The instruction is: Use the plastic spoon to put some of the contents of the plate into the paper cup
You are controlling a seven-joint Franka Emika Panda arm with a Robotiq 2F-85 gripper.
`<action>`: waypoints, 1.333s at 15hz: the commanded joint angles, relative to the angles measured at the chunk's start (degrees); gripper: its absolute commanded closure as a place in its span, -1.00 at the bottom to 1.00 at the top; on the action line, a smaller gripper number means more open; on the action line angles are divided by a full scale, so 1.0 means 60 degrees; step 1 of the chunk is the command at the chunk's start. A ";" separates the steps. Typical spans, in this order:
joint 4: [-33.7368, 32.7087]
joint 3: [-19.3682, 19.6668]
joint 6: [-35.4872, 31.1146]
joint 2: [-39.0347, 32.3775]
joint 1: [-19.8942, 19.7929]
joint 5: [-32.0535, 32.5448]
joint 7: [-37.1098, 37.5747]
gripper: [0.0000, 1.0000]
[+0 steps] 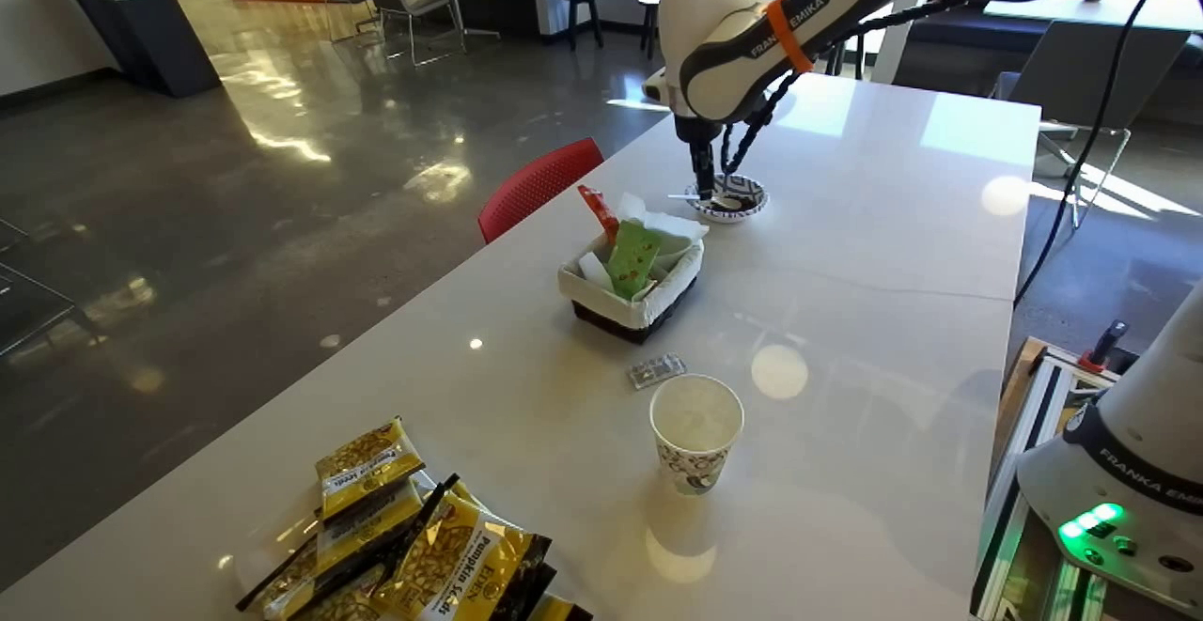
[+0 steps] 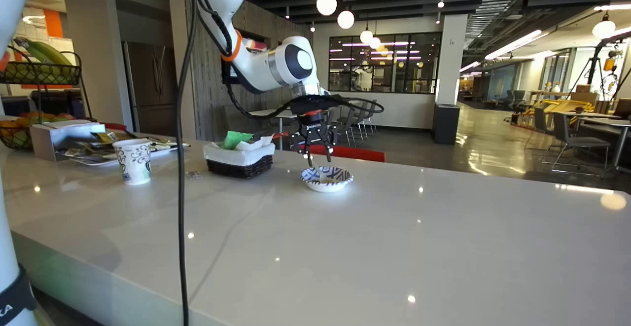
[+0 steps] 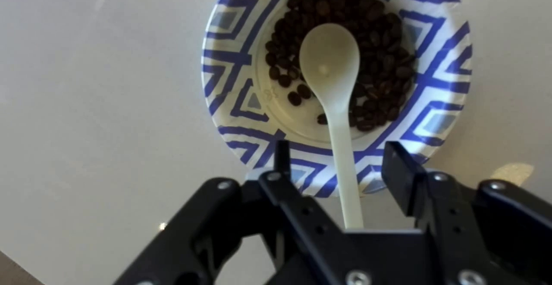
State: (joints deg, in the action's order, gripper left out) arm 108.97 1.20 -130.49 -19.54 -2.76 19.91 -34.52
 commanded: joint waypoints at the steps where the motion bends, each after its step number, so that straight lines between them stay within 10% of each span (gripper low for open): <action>1: -0.0125 -0.0074 0.0034 -0.0124 -0.0123 -0.0006 -0.0237 -0.17; 7: -0.0134 -0.0180 0.0061 -0.0238 -0.0306 -0.0354 -0.0791 0.19; 20: -0.0100 -0.0343 -0.0137 -0.0533 -0.0545 -0.1048 -0.2046 0.31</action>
State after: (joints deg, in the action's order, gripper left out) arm 108.79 -0.27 -130.49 -21.68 -5.08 15.00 -44.55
